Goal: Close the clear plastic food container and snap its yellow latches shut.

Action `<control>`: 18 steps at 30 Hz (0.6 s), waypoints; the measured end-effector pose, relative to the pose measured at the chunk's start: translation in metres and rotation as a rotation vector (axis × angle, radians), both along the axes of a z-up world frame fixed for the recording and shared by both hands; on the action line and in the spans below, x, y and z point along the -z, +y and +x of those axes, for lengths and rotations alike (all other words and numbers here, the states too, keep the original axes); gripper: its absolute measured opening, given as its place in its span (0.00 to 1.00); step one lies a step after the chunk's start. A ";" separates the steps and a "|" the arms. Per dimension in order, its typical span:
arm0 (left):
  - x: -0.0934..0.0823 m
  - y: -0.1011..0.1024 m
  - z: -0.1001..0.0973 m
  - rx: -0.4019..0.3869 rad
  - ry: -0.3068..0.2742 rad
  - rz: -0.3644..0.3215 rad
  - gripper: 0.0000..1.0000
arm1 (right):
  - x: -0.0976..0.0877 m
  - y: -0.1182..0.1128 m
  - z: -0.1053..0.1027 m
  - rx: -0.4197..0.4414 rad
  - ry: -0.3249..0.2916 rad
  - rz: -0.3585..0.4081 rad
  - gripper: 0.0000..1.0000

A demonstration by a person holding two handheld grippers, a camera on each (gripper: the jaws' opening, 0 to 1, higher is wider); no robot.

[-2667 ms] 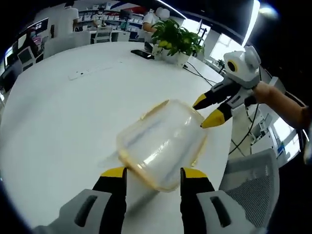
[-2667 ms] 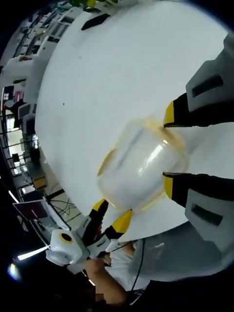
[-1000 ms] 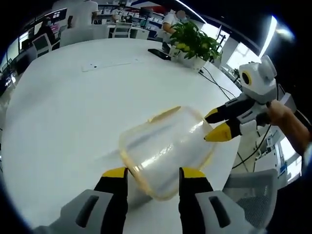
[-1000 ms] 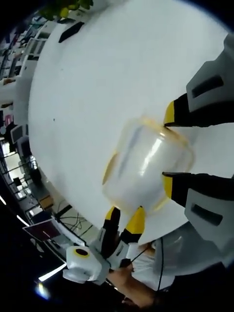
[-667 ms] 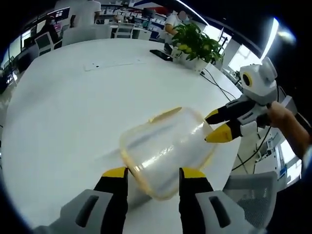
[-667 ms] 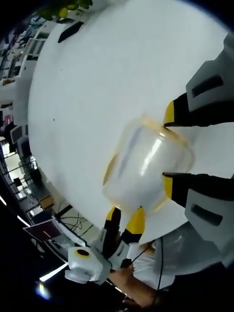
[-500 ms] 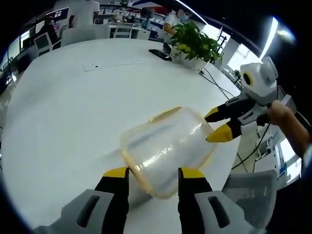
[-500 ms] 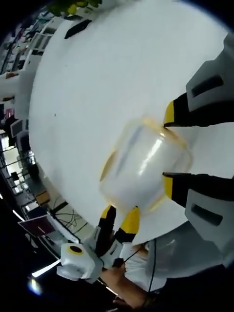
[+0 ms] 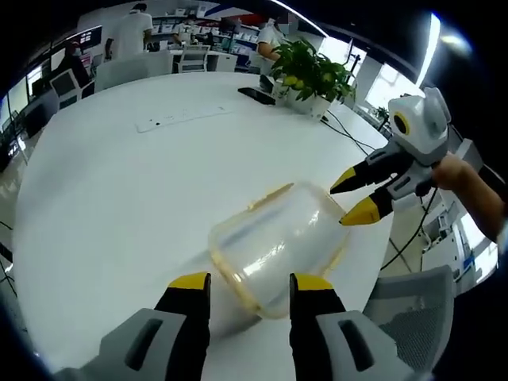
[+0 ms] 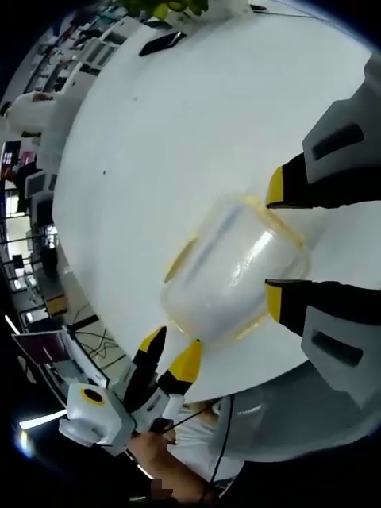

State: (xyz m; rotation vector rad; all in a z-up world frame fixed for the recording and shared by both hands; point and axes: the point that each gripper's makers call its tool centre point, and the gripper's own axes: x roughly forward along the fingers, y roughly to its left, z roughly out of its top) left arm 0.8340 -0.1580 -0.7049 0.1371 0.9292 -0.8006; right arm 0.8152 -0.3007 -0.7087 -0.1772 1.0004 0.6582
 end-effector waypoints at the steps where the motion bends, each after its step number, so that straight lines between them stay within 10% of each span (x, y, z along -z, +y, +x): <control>1: -0.002 0.000 0.001 0.007 -0.008 0.003 0.33 | -0.001 0.001 0.000 -0.005 -0.004 -0.001 0.32; 18: -0.018 -0.018 0.001 0.227 -0.125 0.034 0.31 | -0.018 0.021 0.013 -0.167 -0.076 0.045 0.28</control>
